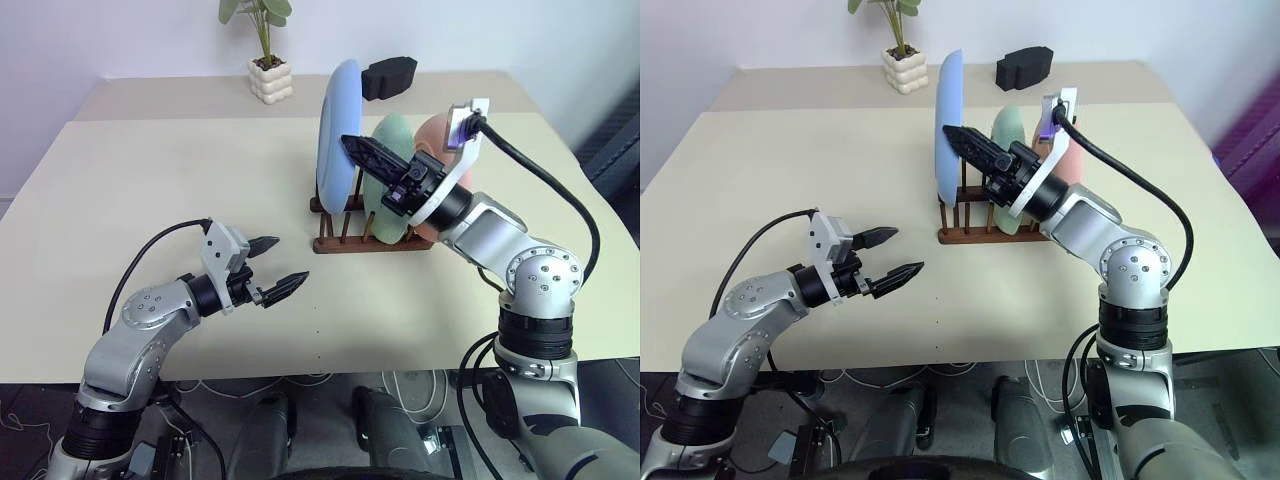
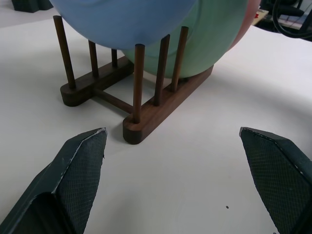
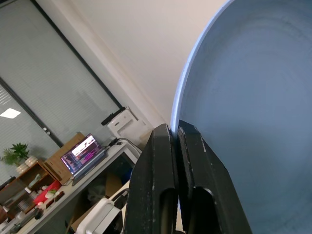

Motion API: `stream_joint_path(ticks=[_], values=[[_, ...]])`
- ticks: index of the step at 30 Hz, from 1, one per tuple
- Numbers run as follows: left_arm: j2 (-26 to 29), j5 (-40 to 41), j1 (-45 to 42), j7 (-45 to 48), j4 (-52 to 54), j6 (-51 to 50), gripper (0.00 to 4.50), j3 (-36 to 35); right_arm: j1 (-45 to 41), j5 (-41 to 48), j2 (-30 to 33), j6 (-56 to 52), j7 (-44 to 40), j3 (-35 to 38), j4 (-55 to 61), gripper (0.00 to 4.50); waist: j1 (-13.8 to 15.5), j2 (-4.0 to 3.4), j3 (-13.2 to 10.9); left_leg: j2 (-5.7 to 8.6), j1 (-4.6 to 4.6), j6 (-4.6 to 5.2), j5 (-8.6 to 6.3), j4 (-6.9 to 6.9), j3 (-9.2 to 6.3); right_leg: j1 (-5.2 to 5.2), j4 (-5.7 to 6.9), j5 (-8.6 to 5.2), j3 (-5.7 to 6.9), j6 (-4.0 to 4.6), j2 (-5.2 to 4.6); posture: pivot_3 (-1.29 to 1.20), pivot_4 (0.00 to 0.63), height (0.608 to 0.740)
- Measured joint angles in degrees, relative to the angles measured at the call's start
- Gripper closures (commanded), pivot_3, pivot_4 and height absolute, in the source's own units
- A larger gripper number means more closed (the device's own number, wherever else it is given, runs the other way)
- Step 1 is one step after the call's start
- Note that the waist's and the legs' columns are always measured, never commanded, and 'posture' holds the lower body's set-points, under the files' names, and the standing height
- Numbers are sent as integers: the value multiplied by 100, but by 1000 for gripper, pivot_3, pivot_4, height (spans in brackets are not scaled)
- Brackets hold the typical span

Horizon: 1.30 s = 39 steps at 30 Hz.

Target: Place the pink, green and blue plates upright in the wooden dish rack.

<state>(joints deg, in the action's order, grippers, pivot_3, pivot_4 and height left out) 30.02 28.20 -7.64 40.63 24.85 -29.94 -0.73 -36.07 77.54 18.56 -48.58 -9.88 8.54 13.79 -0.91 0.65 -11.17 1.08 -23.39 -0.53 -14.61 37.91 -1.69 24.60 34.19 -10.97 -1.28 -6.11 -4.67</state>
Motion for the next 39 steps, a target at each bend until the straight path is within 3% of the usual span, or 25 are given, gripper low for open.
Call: stream_joint_path(ticks=[8,11,18,32,39], values=[[-1,-22,40,50,-18,78,0,0,4,31,2,-110,13,5,-62,4479,0,0,0,-1,0,0,0,0,0,0,-2,0,0,0,0,0,150,736],[-13,-48,85,76,-63,176,0,2,4,33,6,-117,4,51,-66,3590,2,0,0,-1,0,0,0,0,0,0,-3,-1,0,1,0,0,150,736],[-30,-126,95,116,-176,275,0,49,11,30,20,-128,-25,93,-70,101,1,0,0,-1,-1,0,0,-1,-1,0,-4,-1,0,1,0,0,150,736],[-37,-117,-62,12,-116,76,0,111,-38,-171,251,-106,-308,101,26,39,4,0,0,-1,-2,0,0,-1,-2,0,-6,-1,0,0,-1,0,150,736],[-48,-115,-68,-9,-95,26,0,110,-548,-1211,1348,367,-1320,122,724,39,14,1,0,0,-7,1,-1,-3,3,3,-13,-3,5,-1,-1,0,150,736]])
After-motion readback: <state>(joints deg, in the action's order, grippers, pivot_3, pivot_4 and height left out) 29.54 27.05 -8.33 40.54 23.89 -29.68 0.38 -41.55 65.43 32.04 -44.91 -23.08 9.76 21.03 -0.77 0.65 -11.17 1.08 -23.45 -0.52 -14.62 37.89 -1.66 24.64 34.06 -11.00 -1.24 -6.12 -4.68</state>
